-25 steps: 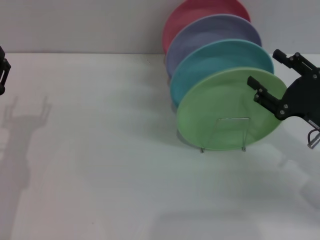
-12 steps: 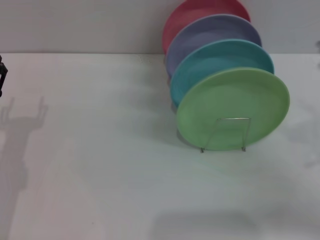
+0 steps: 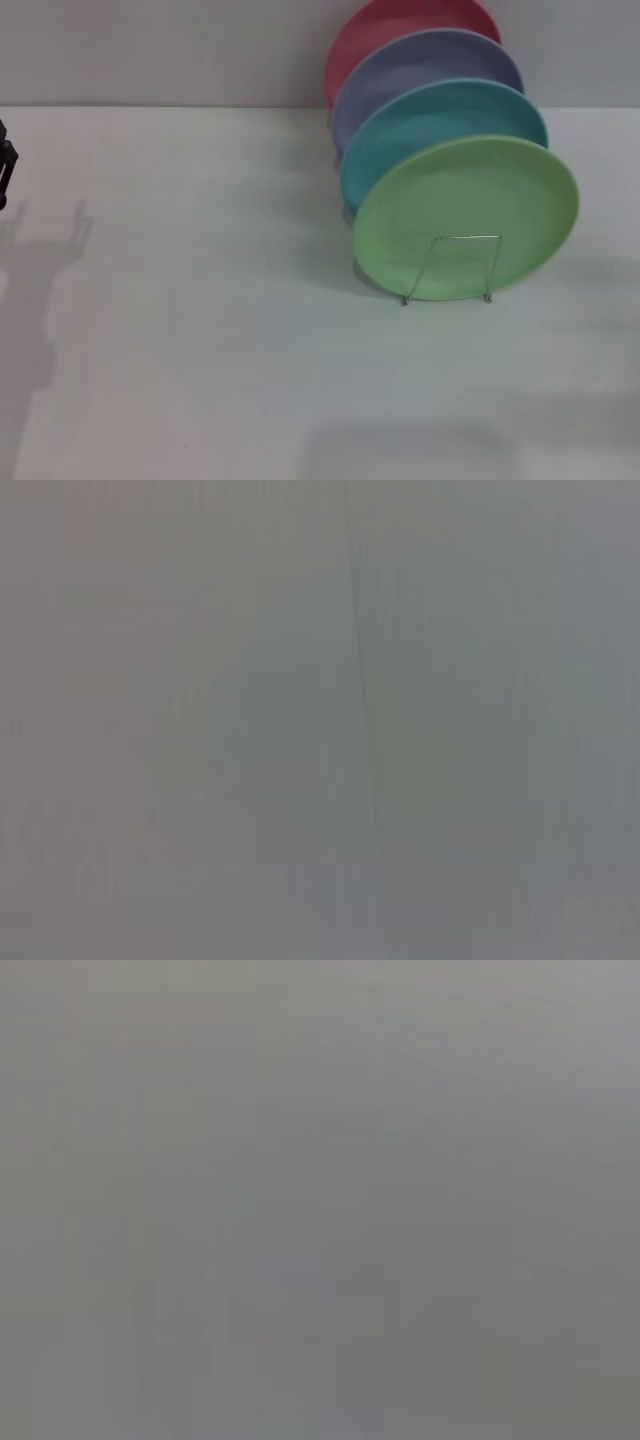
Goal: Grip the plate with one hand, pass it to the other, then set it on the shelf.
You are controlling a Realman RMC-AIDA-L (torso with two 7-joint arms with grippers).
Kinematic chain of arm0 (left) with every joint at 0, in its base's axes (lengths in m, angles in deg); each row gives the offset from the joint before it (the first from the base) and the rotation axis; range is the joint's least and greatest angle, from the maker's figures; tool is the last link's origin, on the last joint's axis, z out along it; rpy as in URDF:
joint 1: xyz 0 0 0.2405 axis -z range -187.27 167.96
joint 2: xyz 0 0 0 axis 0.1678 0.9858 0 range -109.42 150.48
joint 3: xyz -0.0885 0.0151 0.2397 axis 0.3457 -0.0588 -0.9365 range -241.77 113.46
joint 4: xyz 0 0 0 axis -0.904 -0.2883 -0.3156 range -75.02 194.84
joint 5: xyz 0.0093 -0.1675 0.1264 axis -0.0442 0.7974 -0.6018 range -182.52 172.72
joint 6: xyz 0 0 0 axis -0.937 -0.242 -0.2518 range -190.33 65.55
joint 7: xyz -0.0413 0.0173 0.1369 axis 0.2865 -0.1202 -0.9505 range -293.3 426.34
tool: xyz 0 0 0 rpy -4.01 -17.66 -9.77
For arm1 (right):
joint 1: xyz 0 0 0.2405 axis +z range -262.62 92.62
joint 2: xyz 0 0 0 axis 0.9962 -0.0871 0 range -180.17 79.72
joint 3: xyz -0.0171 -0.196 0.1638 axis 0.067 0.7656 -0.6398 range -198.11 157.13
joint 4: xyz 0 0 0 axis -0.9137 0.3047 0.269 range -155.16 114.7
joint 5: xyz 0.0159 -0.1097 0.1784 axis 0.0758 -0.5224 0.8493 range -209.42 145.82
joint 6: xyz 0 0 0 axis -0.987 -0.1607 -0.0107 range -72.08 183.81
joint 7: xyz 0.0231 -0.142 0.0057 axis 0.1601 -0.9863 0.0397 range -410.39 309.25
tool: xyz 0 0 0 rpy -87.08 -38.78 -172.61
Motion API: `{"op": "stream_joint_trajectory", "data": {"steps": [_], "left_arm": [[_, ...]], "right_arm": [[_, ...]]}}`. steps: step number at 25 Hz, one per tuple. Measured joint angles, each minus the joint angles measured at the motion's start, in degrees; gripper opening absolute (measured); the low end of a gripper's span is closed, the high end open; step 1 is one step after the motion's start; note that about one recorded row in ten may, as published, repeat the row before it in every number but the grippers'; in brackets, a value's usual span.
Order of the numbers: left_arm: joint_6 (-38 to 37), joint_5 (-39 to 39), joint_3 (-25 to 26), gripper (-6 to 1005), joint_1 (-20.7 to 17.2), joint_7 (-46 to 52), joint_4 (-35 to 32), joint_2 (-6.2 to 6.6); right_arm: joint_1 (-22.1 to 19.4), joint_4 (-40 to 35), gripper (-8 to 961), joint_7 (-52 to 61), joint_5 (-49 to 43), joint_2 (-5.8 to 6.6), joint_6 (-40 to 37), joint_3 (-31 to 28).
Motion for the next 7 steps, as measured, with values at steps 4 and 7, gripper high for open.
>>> {"op": "stream_joint_trajectory", "data": {"steps": [4, 7], "left_arm": [[-0.1, 0.04, 0.0, 768, 0.68, 0.0, -1.19, -0.01], [-0.14, 0.04, 0.0, 768, 0.93, 0.0, -1.36, -0.02]], "right_arm": [[-0.19, -0.61, 801, 0.29, 0.25, 0.0, 0.28, 0.56], [-0.65, -0.96, 801, -0.06, 0.25, 0.01, 0.89, 1.5]]}}
